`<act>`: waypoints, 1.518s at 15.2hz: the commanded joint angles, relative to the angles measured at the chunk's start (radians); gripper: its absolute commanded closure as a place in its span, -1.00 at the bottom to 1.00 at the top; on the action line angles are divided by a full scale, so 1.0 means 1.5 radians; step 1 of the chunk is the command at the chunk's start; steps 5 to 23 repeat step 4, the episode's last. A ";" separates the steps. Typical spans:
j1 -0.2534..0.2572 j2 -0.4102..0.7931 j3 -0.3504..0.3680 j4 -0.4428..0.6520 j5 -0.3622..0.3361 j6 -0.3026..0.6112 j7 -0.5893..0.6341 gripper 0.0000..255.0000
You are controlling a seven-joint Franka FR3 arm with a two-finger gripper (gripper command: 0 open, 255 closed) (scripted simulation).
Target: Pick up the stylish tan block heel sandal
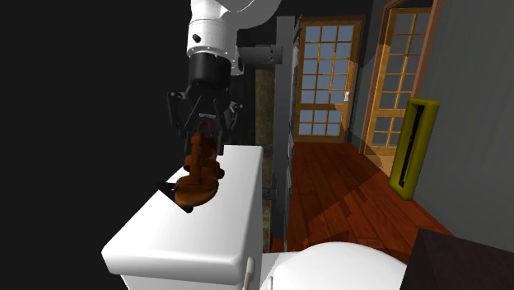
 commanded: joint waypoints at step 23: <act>-0.001 -0.007 0.000 0.018 -0.002 -0.024 0.008 1.00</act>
